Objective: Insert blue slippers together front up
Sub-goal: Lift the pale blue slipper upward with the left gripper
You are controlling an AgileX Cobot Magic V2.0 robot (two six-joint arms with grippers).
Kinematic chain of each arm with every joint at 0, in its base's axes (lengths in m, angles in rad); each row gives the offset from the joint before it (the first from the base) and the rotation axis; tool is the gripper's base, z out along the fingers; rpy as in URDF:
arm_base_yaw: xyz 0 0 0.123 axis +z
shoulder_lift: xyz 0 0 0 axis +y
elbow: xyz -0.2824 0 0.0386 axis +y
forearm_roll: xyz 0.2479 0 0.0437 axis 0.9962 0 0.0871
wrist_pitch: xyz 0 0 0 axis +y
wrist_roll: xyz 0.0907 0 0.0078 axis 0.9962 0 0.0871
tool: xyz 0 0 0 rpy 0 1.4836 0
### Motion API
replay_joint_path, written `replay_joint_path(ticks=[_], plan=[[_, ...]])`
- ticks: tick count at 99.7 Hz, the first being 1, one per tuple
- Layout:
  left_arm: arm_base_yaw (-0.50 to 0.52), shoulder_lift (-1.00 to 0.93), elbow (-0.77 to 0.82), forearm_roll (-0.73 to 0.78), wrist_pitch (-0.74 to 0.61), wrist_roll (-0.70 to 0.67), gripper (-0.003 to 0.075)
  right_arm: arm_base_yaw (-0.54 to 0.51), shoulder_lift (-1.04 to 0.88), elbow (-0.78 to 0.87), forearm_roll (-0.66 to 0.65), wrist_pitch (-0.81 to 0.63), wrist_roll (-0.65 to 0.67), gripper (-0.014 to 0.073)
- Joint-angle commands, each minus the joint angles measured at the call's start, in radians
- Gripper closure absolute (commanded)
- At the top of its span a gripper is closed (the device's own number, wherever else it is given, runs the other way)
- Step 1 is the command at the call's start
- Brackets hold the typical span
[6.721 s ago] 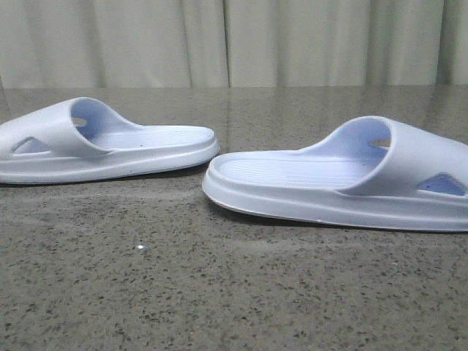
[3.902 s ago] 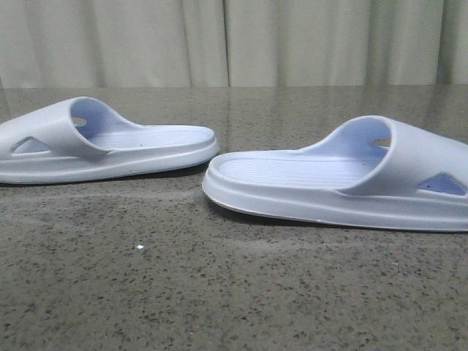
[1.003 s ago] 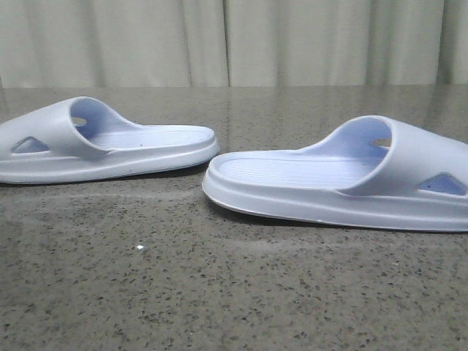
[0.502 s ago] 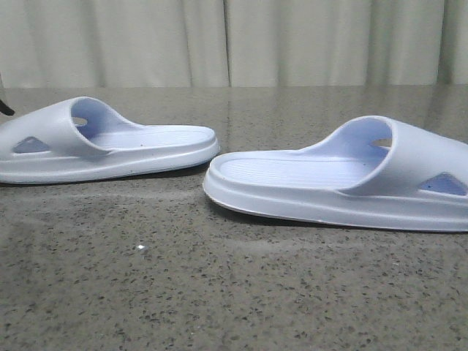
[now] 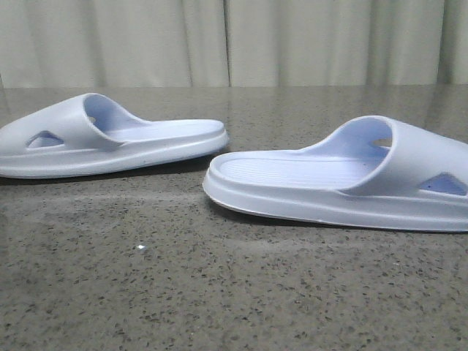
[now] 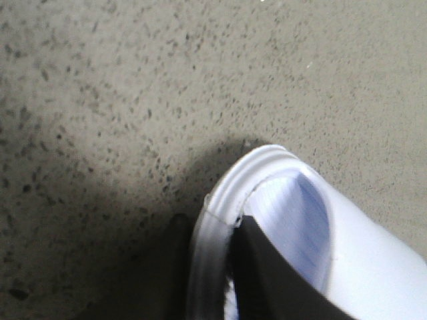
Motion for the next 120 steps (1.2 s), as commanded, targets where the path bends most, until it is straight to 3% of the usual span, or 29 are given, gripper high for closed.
replay_joint_path(ticks=[1,23,45,83,120], plan=[[-0.015,-0.006,-0.008,-0.004,0.033,0.000,0.0703,-0.001,0.017,-0.036,0.005,-0.073,0.000,0.0215],[-0.015,-0.023,-0.008,-0.014,0.044,0.006,0.0699,-0.001,0.017,-0.036,0.011,-0.070,0.000,0.0215],[-0.013,-0.144,-0.008,-0.195,0.043,0.180,0.0692,-0.001,0.017,-0.036,0.011,-0.027,0.000,0.0214],[-0.013,-0.359,-0.008,-0.367,0.111,0.270,0.0692,-0.001,0.024,-0.036,0.055,0.073,0.004,0.0214],[-0.013,-0.414,-0.008,-0.437,0.200,0.314,0.0692,-0.001,0.196,-0.036,0.059,0.237,0.292,0.0214]])
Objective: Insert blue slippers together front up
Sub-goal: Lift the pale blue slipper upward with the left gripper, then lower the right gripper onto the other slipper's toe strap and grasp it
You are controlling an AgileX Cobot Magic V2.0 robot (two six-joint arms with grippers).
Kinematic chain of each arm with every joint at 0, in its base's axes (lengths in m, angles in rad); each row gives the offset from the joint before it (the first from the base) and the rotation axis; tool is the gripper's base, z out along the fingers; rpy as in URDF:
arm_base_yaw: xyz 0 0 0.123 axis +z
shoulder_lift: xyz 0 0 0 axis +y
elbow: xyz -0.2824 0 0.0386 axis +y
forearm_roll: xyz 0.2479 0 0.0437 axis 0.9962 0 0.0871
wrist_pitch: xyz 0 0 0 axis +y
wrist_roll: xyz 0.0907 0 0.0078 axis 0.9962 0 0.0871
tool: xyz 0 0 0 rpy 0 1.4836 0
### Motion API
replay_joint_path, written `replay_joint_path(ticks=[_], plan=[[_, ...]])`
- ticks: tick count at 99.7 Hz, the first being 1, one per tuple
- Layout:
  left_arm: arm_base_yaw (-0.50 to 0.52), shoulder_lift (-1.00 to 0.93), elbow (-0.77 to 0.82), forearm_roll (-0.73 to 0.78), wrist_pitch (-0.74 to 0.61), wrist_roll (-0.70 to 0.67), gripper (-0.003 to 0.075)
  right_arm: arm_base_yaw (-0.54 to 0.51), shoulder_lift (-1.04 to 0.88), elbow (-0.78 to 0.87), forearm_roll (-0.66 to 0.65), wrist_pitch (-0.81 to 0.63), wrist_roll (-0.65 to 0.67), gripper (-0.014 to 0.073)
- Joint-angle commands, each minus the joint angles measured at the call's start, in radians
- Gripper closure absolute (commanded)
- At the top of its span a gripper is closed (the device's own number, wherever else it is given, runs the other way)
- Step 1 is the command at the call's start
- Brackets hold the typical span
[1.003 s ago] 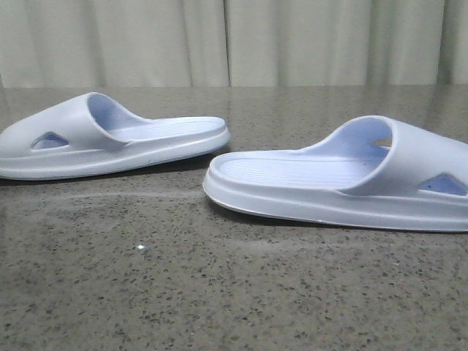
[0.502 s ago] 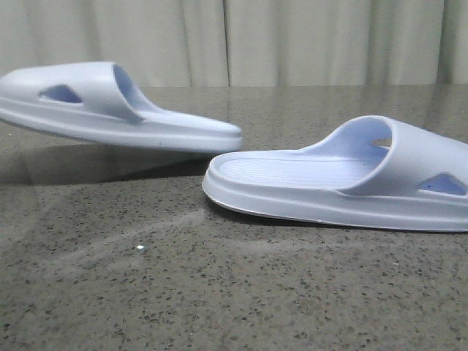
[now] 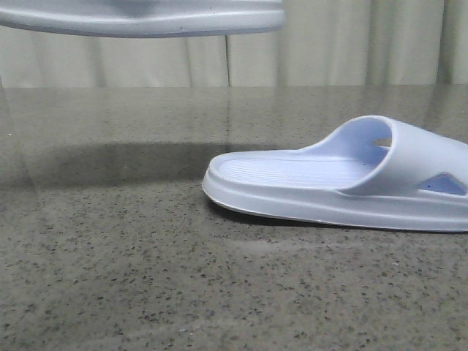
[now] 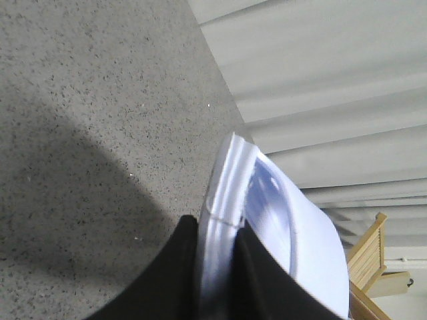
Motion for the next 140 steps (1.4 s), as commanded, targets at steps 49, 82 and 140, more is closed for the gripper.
replay_joint_path(ticks=[49,82,140], plan=[[-0.009,-0.012,-0.025,-0.048,0.068,0.007,0.0692,-0.001,0.299,-0.036,0.135,-0.076,0.066,0.0214],[-0.009,-0.012,-0.025,-0.048,0.074,0.009,0.0692,-0.001,0.400,-0.036,0.170,-0.151,0.066,0.0214],[-0.009,-0.012,-0.025,-0.048,0.074,0.009,0.0692,-0.001,0.487,-0.036,0.243,-0.156,0.055,0.0335]])
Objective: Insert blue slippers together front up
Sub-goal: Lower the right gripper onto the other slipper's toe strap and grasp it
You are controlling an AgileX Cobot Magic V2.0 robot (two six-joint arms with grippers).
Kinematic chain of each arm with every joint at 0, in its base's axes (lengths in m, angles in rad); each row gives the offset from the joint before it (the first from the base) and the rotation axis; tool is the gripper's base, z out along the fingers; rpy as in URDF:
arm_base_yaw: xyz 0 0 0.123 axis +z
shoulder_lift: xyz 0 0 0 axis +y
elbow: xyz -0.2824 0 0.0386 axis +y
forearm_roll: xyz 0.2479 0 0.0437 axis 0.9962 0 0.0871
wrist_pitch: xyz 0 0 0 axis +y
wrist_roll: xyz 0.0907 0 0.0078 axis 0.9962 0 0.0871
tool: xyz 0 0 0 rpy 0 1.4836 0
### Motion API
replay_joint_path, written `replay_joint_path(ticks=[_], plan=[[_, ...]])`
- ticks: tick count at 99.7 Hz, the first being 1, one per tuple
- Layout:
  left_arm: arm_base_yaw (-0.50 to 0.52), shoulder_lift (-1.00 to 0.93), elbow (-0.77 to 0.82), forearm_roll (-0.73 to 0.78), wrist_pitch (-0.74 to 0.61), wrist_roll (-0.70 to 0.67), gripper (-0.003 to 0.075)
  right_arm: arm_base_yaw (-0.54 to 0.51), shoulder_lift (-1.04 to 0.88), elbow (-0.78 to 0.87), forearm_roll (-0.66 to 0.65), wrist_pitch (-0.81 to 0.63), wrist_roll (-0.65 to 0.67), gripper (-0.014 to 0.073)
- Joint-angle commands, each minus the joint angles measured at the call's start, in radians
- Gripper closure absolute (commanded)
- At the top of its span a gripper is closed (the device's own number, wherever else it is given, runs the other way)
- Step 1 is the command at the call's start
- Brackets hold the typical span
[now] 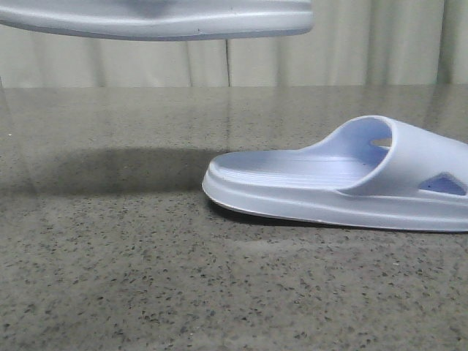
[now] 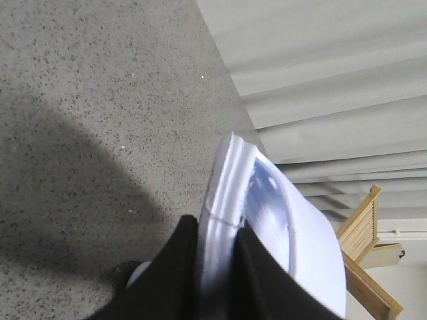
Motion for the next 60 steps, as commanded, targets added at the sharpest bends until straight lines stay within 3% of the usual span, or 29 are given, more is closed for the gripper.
replay_joint_path(ticks=[1,34,49,60], plan=[[-0.009,-0.012,-0.027,-0.046,0.008,0.001,0.0692,-0.001,0.007,-0.024,0.018,-0.019,-0.014,0.0340],[-0.009,-0.012,-0.027,-0.046,0.008,0.001,0.0692,-0.001,0.007,-0.024,0.027,-0.042,-0.050,0.0545],[-0.009,-0.012,-0.027,-0.046,0.008,0.001,0.0692,-0.001,0.007,-0.024,0.027,-0.077,-0.054,0.0699],[-0.009,-0.012,-0.027,-0.046,0.010,0.001,0.0692,-0.001,0.007,-0.024,0.029,-0.114,-0.054,0.0701]])
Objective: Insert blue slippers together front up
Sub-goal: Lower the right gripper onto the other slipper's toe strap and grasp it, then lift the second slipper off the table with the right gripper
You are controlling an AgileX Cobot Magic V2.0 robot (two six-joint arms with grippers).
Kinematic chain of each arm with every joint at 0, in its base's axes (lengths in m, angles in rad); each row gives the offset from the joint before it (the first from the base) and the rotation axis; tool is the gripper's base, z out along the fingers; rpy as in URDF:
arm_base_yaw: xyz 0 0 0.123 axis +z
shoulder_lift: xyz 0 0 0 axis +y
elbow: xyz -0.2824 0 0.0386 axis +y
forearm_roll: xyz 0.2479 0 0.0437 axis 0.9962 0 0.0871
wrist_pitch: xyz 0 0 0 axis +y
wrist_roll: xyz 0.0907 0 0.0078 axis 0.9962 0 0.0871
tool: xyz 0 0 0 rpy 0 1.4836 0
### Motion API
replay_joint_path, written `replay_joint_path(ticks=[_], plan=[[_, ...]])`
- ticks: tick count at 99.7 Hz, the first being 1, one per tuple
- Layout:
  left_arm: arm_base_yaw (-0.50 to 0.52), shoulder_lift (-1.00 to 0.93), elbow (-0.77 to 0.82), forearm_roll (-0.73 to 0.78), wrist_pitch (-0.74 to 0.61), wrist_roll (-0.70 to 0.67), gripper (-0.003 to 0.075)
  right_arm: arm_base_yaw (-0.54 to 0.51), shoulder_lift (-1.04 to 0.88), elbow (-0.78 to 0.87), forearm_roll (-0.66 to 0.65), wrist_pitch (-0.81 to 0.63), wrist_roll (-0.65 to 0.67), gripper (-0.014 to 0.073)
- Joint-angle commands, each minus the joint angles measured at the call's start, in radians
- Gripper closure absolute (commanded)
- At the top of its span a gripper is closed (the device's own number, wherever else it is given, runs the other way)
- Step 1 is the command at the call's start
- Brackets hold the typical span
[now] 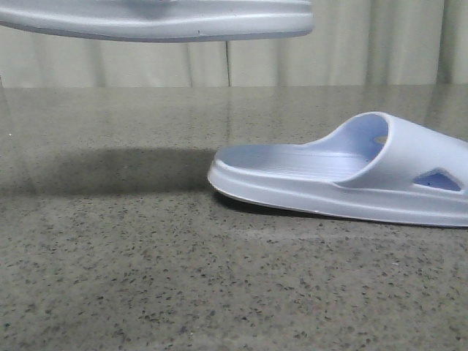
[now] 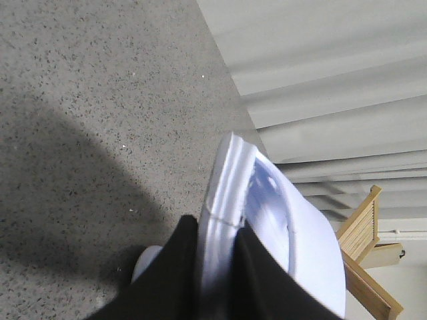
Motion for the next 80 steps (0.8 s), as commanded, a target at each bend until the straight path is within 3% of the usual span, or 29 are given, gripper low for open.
replay_joint_path(ticks=[1,21,53,63,80], plan=[[-0.009,-0.012,-0.027,-0.046,0.008,0.001,0.0692,-0.001,-0.002,-0.024,0.007,-0.094,-0.014,0.0701],[-0.009,-0.012,-0.027,-0.046,0.008,0.001,0.0692,-0.001,-0.041,-0.024,0.014,-0.255,-0.014,0.0701],[-0.009,-0.012,-0.027,-0.046,0.008,0.001,0.0693,-0.001,-0.255,-0.025,0.016,-0.583,-0.014,0.0701],[-0.009,-0.012,-0.027,-0.046,0.006,0.001,0.0693,-0.001,-0.314,-0.057,0.016,-0.526,-0.014,0.0701],[-0.009,-0.012,-0.027,-0.035,0.004,0.001,0.0694,-0.001,-0.357,-0.179,0.016,-0.242,-0.014,0.0701]])
